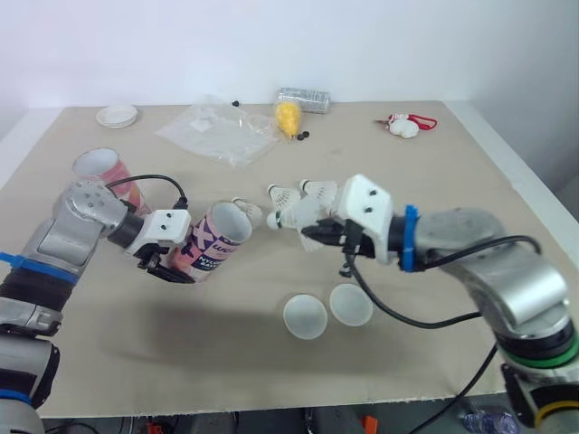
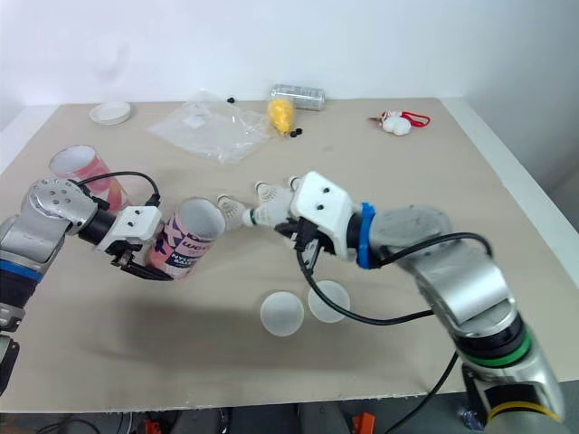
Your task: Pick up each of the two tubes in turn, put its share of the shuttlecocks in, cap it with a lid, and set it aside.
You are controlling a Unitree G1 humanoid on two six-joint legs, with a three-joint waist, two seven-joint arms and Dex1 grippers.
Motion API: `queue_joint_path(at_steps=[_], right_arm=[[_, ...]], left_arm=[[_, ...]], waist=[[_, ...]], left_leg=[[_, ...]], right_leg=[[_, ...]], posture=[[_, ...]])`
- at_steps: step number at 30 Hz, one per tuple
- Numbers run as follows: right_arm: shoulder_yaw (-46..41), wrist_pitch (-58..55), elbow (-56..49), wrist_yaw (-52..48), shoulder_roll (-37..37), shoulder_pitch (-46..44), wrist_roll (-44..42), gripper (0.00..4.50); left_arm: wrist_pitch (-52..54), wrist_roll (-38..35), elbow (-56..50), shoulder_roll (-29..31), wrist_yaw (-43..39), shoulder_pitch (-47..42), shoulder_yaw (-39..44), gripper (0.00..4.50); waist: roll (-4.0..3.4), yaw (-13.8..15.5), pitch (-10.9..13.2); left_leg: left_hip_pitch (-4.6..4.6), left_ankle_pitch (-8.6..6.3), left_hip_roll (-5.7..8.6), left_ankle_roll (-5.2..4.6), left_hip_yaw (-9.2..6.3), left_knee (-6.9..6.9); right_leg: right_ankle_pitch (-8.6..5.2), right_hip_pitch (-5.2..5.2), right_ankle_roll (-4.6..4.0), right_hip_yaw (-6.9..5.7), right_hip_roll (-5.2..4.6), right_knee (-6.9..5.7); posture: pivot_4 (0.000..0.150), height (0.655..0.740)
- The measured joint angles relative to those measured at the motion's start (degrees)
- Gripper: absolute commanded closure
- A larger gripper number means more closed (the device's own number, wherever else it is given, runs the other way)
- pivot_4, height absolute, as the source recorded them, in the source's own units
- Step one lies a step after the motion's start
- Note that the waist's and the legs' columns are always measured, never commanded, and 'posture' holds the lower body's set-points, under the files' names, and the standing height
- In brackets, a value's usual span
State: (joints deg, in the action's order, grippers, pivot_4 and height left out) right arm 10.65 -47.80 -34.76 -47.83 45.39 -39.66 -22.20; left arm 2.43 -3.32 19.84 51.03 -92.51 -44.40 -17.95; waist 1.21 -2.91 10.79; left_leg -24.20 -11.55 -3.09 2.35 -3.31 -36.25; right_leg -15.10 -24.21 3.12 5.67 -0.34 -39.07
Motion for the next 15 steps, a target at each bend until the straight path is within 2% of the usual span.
queue_joint_path(at_steps=[6,15], right_arm=[[2.11,14.54,5.06,-8.36,1.81,-4.23,3.81,4.47],[9.55,26.52,12.36,-12.70,-4.73,-10.96,10.83,4.47]], left_arm=[[-0.10,-0.21,0.04,0.27,-0.06,-2.18,-3.08,1.47],[0.13,-0.12,-0.09,-0.34,-0.06,-3.64,-4.68,1.47]], waist=[[0.00,0.04,0.00],[-0.05,0.06,0.03]], left_leg=[[-0.02,0.00,0.00,0.00,0.04,-0.04],[-0.03,0.00,-0.02,0.00,0.02,-0.08]], right_leg=[[-0.01,0.00,0.03,0.05,-0.01,0.00],[0.08,-0.02,-0.08,0.01,0.02,-0.04]], posture=[[0.150,0.7400],[0.150,0.7400]])
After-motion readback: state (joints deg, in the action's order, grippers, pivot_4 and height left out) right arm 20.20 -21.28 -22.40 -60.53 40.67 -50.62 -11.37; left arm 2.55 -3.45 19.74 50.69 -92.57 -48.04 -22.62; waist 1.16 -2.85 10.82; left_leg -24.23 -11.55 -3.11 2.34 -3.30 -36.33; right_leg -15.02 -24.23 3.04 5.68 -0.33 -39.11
